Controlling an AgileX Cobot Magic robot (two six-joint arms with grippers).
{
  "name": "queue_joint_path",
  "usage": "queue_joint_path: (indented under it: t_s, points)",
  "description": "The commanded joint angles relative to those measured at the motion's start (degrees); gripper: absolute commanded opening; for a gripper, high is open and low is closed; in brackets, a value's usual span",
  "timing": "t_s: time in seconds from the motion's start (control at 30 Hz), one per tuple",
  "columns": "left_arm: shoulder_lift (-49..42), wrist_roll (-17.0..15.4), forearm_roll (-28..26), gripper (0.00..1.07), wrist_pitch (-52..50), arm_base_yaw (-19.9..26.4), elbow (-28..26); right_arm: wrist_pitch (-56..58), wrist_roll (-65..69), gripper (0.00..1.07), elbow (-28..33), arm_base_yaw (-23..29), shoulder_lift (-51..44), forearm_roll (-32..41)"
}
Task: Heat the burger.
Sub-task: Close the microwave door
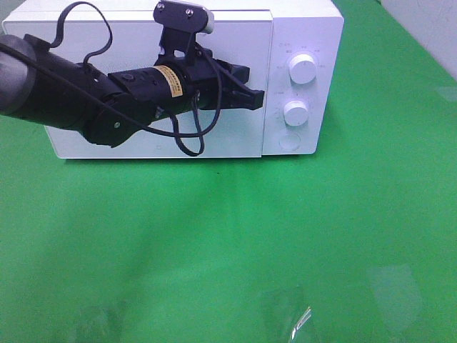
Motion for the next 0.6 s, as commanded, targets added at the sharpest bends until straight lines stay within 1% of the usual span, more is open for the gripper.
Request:
queue_joint_path:
  t_s: [0.03,0.07,0.1,0.3,0.43,0.47,0.5,0.53,0.57,0.6]
  points:
    - [0.52,0.80,-7.10,0.00,-0.57,1.60,-1.60,-0.46,0.29,0.76,0.11,-0.29,-1.55,0.11]
    - [0.52,0.80,-7.10,0.00,-0.57,1.60,-1.60,-0.46,0.29,0.76,0.11,-0.29,-1.55,0.11]
    - [0.57,1.78,-8.31,0.00,-0.57,1.60,-1.60,-0.46,0.29,0.76,0.11,-0.29,-1.55,0.11]
    - [-0.52,1.83,-8.31,0.00,-0.11,1.32,-1.49,-0.46,0.29,0.76,0.11,-0.29,-1.55,0.11]
    - [-2.23,1.89,-8.25,0.00,2.18,0.11,-1.49,-0.46,0.29,0.76,0.11,-0.29,-1.55,0.11]
    - [-3.38,1.89,-8.25,0.00,4.76,-0.69,-1.49,-0.46,0.29,0.76,0.11,-0.29,-1.55,0.11]
    - [-3.38,1.89,-8.25,0.00,4.76,-0.69,-1.49,-0.46,0.29,0.76,0.11,-0.29,-1.55,0.11]
    - [-4.58,1.83,-8.25,0.00,8.82,-1.72,-1.49,-0.46,0.29,0.76,0.11,-0.29,-1.55,0.11]
    - [-4.58,1.83,-8.25,0.00,8.82,-1.72,-1.49,-0.46,0.29,0.76,0.11,-0.29,-1.55,0.11]
    - [-5.56,1.83,-8.02,0.00,14.04,-2.86,-1.49,-0.46,0.29,0.76,0.11,-0.29,-1.55,0.11]
